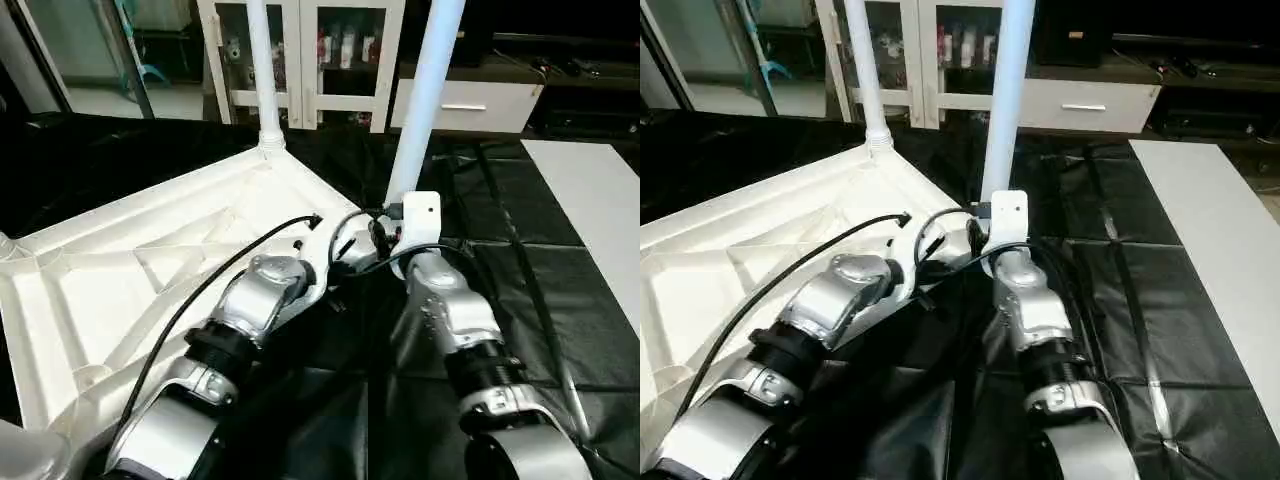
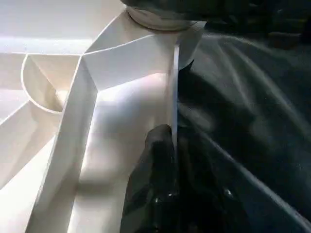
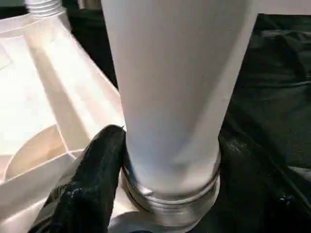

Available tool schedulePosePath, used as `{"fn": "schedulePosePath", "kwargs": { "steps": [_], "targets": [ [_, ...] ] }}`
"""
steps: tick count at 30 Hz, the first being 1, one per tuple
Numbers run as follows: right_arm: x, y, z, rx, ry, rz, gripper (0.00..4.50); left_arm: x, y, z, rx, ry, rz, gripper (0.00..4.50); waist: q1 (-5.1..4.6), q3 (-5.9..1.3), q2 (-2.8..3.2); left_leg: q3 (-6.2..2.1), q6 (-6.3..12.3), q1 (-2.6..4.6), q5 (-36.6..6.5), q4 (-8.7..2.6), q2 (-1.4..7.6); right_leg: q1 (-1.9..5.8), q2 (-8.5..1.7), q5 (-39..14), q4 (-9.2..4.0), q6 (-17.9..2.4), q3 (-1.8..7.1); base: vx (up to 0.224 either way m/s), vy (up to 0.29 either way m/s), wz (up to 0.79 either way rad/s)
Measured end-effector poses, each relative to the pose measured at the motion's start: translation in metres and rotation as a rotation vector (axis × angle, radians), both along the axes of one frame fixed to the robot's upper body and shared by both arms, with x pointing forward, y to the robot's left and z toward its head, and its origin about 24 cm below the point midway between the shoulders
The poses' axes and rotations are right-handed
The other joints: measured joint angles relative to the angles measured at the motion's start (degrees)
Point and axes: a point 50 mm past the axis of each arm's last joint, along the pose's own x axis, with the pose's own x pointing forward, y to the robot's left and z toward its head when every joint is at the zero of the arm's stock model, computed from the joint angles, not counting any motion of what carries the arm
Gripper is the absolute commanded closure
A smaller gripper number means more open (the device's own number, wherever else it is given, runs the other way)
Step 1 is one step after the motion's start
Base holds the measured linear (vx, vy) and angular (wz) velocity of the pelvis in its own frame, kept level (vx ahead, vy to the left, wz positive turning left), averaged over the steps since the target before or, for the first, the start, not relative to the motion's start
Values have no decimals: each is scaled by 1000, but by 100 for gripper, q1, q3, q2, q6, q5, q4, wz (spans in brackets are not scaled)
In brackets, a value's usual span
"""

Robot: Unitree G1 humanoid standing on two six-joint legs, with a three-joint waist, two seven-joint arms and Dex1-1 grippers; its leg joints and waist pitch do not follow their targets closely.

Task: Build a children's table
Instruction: Rotate leg to tighten

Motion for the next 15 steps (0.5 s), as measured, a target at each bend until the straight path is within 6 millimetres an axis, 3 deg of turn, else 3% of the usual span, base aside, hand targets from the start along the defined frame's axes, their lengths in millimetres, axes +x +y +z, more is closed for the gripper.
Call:
{"fn": "schedulePosePath", "kwargs": {
  "steps": [4,7,15],
  "targets": [
    [0,0,-2,17,-22,5,188,0,1,0,2,-4,-3,450,-7,0,-2,0,0,-1,0,0,1,-2,0,0,0,1,0,0,0,0],
    [-3,-2,-2,29,-47,24,118,0,4,1,-2,-5,-23,450,-4,0,-2,0,0,-4,0,-10,1,-7,0,-4,-2,7,-2,0,0,0],
    [-18,-14,4,20,-18,222,67,-7,24,3,18,-18,-111,450,-1,8,4,-1,-3,-5,2,-46,7,-27,8,-9,0,15,-8,0,0,0]
  ]
}}
